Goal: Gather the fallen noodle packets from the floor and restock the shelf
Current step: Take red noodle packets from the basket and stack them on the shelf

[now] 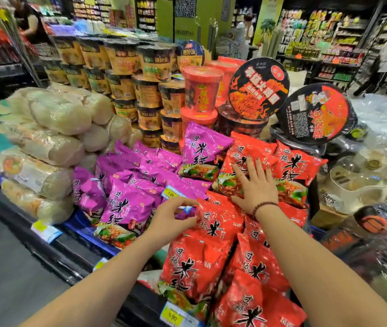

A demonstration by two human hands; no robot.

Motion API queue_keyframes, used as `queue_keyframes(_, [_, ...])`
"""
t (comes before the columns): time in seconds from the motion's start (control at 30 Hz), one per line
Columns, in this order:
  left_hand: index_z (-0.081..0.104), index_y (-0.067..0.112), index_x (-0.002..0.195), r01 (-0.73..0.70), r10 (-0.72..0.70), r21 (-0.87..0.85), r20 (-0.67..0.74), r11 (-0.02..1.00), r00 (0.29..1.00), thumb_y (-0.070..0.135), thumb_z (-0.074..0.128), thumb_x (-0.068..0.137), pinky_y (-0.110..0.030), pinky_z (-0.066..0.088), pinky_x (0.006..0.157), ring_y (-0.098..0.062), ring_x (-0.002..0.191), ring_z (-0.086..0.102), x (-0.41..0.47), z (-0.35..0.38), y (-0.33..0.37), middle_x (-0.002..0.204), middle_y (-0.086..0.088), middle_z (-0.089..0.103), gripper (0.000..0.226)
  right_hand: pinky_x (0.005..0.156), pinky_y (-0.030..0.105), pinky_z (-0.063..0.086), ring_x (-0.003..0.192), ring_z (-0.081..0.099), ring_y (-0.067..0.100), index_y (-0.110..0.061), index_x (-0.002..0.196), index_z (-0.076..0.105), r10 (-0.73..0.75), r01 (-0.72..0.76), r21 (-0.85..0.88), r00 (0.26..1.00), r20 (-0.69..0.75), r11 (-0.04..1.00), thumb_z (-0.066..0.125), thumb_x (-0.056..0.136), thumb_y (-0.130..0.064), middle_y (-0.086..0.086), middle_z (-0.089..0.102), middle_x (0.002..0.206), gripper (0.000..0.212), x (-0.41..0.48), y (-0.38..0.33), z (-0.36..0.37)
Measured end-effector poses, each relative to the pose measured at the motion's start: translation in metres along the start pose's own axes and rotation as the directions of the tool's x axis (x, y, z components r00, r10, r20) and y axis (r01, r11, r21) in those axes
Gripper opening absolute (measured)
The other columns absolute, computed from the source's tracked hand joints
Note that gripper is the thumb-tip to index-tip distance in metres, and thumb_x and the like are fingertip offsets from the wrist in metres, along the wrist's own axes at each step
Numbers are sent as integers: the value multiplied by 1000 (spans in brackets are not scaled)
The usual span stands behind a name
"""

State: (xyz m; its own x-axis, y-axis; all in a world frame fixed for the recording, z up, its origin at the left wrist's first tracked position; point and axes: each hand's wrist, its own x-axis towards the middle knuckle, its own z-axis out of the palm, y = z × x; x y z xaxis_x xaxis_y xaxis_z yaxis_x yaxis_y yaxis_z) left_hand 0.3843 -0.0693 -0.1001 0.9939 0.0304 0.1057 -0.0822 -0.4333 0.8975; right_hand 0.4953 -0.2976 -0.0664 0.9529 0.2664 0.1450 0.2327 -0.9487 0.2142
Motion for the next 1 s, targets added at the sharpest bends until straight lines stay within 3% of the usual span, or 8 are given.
queue_keyframes(0.07, [62,43,96,-12,12,-11,2,1000,1000,28,77,66,-28,48,91,-7,102,61,-6,-13,1,109,17,63,37,120,47,5,148,-5,29,-33,153,-3,1,-1,24,999,-38,1000,47,88,-63,7,-9,161,87,-7,-6,-10])
queue_keyframes(0.2, [66,21,109,-69,70,31,-6,997,998,6,77,79,-27,48,92,-7,100,59,-22,-39,-4,112,5,63,36,113,47,25,140,30,33,-20,146,34,-38,77,153,968,-246,985,60,85,-45,12,30,154,71,-38,-41,-37])
queue_keyframes(0.3, [67,15,114,-173,174,175,7,969,985,23,75,79,-21,44,88,-16,106,58,-38,-65,-15,113,-2,64,36,99,45,43,118,53,33,-11,128,55,-106,216,201,886,-451,955,58,79,-41,13,57,130,57,-70,-83,-54])
queue_keyframes(0.37, [66,14,116,-230,224,287,53,930,973,32,67,77,-23,38,93,-18,111,54,-53,-86,-28,117,-2,63,43,95,43,45,113,56,32,-9,123,58,-150,278,220,872,-466,935,54,77,-42,12,60,124,57,-95,-116,-59])
queue_keyframes(0.57, [59,13,130,-273,254,446,103,852,962,47,57,77,-38,37,109,-28,128,47,-123,-154,-93,137,-11,54,63,102,37,33,118,49,26,-10,126,57,-260,374,300,897,-358,877,55,76,-48,8,58,127,62,-170,-218,-38])
queue_keyframes(0.7, [53,12,135,-291,219,596,192,748,956,47,61,76,-47,40,108,-36,131,47,-181,-193,-162,142,-14,50,69,101,43,43,123,51,29,-11,134,52,-316,356,331,933,-170,874,62,77,-52,9,53,136,71,-211,-282,-2])
queue_keyframes(0.87, [45,19,143,-94,-88,695,222,712,971,62,54,71,-55,39,106,-38,137,40,-253,-211,-258,147,-12,45,84,104,48,42,128,49,33,-10,139,46,-351,283,405,931,102,869,70,75,-51,13,48,142,80,-245,-351,56])
queue_keyframes(1.0, [31,23,152,93,-296,739,148,667,944,67,48,71,-50,18,118,-32,147,21,-301,-204,-322,159,-7,27,94,106,48,38,130,47,34,-8,139,46,-379,254,431,895,235,866,70,77,-48,15,46,143,77,-261,-394,112])
